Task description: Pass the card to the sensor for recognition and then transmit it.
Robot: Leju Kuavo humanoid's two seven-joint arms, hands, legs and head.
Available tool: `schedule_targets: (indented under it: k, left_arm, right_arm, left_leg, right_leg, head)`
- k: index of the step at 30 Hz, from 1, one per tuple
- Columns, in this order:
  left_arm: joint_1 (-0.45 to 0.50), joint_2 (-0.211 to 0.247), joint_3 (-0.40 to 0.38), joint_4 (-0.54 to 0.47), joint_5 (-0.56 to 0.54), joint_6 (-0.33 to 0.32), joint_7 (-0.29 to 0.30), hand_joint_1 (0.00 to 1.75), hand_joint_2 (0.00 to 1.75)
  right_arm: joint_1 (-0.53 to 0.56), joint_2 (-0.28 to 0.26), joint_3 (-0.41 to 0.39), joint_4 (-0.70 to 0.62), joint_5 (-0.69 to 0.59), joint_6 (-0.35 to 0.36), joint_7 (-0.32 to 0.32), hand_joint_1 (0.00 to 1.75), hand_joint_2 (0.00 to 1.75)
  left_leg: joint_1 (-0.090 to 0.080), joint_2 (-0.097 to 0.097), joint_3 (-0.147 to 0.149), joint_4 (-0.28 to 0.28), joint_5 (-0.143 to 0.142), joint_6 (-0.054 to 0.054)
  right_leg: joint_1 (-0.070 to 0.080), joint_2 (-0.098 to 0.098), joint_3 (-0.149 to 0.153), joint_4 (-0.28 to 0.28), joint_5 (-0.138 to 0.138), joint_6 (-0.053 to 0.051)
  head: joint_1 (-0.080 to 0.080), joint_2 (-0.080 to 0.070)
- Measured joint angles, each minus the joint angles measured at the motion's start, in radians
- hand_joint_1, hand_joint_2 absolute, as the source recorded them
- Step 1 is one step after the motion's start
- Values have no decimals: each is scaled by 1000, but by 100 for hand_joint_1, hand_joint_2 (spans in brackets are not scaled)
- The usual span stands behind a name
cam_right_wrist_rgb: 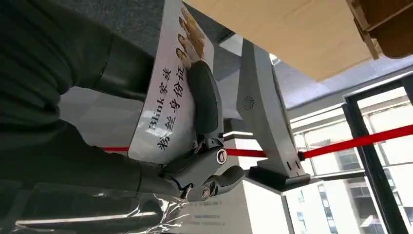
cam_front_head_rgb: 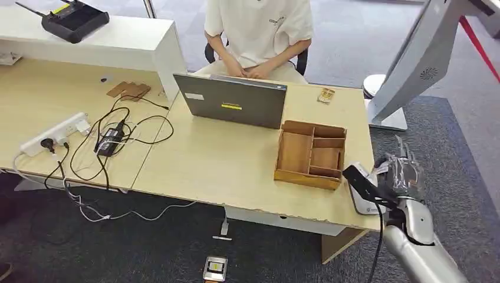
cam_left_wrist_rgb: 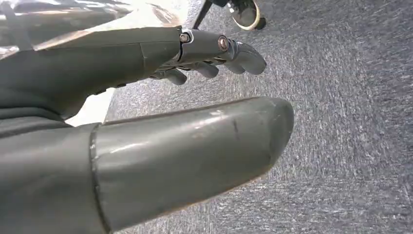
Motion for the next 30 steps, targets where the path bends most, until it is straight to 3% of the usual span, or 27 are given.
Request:
schedule_targets:
  k: [30]
  left_arm:
    - [-2, 0, 25, 0, -6, 0, -19, 0, 0]
  right_arm:
    - [18, 27, 55, 101, -26, 43, -2, 175, 175]
  left_leg:
    - [0, 0, 0, 0, 0, 0]
  right_leg:
    - [0, 0, 0, 0, 0, 0]
  head:
    - [0, 0]
